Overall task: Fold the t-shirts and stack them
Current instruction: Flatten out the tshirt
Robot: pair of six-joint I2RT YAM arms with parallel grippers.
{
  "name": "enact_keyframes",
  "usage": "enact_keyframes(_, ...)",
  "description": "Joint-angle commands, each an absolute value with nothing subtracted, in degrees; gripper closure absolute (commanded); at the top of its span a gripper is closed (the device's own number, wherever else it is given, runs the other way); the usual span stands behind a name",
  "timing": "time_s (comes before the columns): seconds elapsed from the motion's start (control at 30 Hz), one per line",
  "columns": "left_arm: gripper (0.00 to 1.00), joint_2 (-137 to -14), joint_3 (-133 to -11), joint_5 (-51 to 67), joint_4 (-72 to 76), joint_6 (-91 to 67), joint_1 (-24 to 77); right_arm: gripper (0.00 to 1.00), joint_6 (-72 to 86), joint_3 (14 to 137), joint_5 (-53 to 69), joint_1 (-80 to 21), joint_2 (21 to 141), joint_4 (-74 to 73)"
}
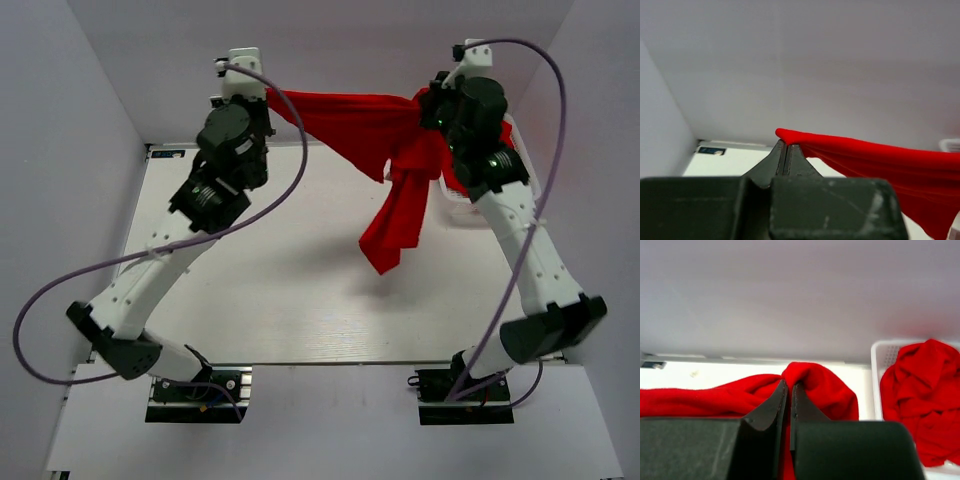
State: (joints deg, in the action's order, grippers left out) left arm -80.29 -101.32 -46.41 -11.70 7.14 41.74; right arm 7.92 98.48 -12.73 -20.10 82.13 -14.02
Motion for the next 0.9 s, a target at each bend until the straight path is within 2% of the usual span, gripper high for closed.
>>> enact_keyframes(0.0, 1.0, -86.29, -103.53, -55.27, -6.95, 13.08, 40.96, 1.0, 5.71, 105.89, -17.92, -19.69, 87.43, -15.02)
enact_keyframes(0.1, 1.0, -90.77, -108.09, -57.47, -3.61, 17.3, 40.34, 1.0, 3.61, 114.32, -18.46, -19.6, 91.39, -15.73)
enact_keyframes(0.23, 1.0, -91.85, -111.0, -57.48, -0.7, 20.39, 38.5, 1.0, 3.69, 118.13, -19.25, -19.6, 92.55, -17.84)
enact_keyframes(0.3, 1.0, -91.32, -110.14, -58.79, -0.7, 20.92, 37.8, 1.0, 4.57, 113.84, -16.8, -19.69, 91.41, -18.81)
enact_keyframes(0.47, 1.0, -85.62, -95.47, -59.41, -5.7, 11.63, 35.95, 1.0, 10.0, 95.41, -6.17, -20.21, 84.38, -19.08)
enact_keyframes(0.6, 1.0, -84.38, -84.57, -55.92, -21.04, -9.77, 34.37, 1.0, 13.01, 78.19, 9.45, -21.09, 85.33, -15.22)
enact_keyframes(0.7, 1.0, -84.37, -75.96, -52.14, -27.58, -19.31, 32.78, 0.78, 13.19, 74.54, 19.74, -22.06, 92.01, -13.36)
enact_keyframes(0.73, 1.0, -86.03, -72.89, -51.16, -31.51, -24.47, 31.91, 0.56, 12.66, 73.75, 21.34, -22.58, 93.15, -13.71)
enact_keyframes(0.77, 1.0, -86.74, -71.73, -49.41, -33.55, -26.87, 30.95, 0.45, 12.22, 74.26, 20.75, -22.5, 96.64, -14.49)
enact_keyframes(0.8, 1.0, -87.44, -70.76, -48.52, -34.79, -28.37, 30.94, 0.3, 11.52, 75.75, 20.05, -22.59, 97.11, -16.94)
enact_keyframes(0.83, 1.0, -88.23, -69.45, -47.73, -36.28, -29.87, 29.98, 0.1, 11.25, 77.07, 18.21, -22.41, 97.73, -17.31)
enact_keyframes(0.87, 1.0, -89.9, -69.43, -47.2, -36.82, -29.88, 29.19, 0.1, 11.16, 77.78, 17.67, -22.41, 97.39, -17.31)
